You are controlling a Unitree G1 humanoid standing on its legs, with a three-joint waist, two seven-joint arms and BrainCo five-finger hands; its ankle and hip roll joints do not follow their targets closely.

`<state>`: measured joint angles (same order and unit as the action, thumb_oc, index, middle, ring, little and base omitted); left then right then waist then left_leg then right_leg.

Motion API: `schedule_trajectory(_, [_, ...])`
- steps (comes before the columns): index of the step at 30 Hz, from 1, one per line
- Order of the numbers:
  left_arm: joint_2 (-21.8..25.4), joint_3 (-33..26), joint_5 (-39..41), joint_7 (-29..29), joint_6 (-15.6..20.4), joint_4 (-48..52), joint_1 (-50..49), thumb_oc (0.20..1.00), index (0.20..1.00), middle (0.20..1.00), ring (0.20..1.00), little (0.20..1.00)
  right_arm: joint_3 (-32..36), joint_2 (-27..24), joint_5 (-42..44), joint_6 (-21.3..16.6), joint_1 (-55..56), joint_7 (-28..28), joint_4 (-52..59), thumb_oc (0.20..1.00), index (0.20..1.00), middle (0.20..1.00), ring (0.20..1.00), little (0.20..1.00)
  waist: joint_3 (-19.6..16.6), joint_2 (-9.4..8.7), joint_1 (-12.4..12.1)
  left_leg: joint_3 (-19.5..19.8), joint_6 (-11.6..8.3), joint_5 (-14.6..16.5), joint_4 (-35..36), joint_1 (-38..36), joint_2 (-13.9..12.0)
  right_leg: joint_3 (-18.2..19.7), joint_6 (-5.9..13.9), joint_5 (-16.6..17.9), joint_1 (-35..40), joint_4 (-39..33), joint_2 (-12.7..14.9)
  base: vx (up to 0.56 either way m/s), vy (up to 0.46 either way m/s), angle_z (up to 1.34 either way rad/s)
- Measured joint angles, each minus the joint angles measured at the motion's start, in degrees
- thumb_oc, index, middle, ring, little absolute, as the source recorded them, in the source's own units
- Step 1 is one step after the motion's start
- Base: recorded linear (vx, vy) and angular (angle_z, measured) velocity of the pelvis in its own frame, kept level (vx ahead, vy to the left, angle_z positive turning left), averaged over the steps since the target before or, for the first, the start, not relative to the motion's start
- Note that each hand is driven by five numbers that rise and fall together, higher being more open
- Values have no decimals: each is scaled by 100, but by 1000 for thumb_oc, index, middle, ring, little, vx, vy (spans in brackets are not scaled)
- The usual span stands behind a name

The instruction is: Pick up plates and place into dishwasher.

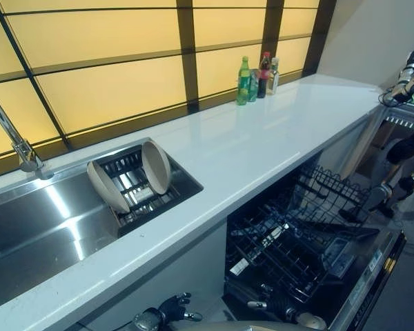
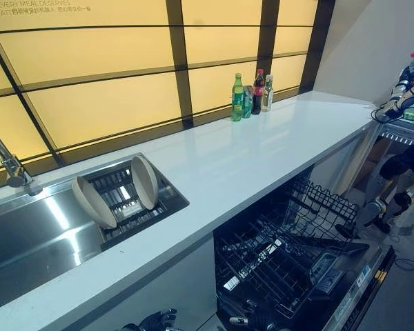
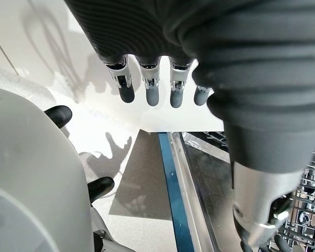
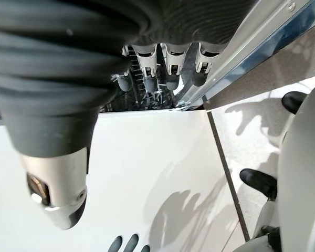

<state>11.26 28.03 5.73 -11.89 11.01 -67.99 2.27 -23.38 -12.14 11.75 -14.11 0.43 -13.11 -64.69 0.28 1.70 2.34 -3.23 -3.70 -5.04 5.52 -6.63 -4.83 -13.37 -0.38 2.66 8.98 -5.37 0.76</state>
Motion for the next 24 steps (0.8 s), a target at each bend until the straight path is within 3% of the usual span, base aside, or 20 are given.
schedule_trajectory(10, [1, 0, 0, -219, 118, 0, -3, 1000, 1000, 1000, 1000, 1000, 27, 1, -42, 86, -3, 74, 1, 1000, 1000, 1000, 1000, 1000, -3, -14, -4, -10, -2, 1, 0, 2, -1, 9, 1, 0, -8, 0, 0, 0, 0, 0])
schedule_trajectory(19, [32, 0, 30, -290, 232, 14, -6, 1000, 1000, 1000, 1000, 1000, 21, -10, -101, 76, 1, -197, 56, 1000, 1000, 1000, 1000, 1000, -24, -52, -8, -11, -3, 1, 0, 1, -1, 11, 2, 1, -6, 0, 0, -1, -5, 0])
schedule_trajectory(21, [125, -2, 262, -488, 330, 206, -41, 1000, 1000, 1000, 1000, 1000, 20, -68, -79, 78, 2, -458, 282, 1000, 1000, 1000, 1000, 1000, -23, -66, -7, -11, -10, -4, 0, 2, -5, 11, 3, 2, -8, 0, -4, -42, -64, 0])
schedule_trajectory(24, [513, -4, 640, -978, 331, 1402, -203, 1000, 1000, 1000, 1000, 1000, -29, -505, -22, 199, 170, -910, 1625, 1000, 1000, 1000, 1000, 1000, 4, -103, -12, -8, -23, -16, 3, 19, -17, 10, 0, 13, -22, -4, -18, -45, -56, 0])
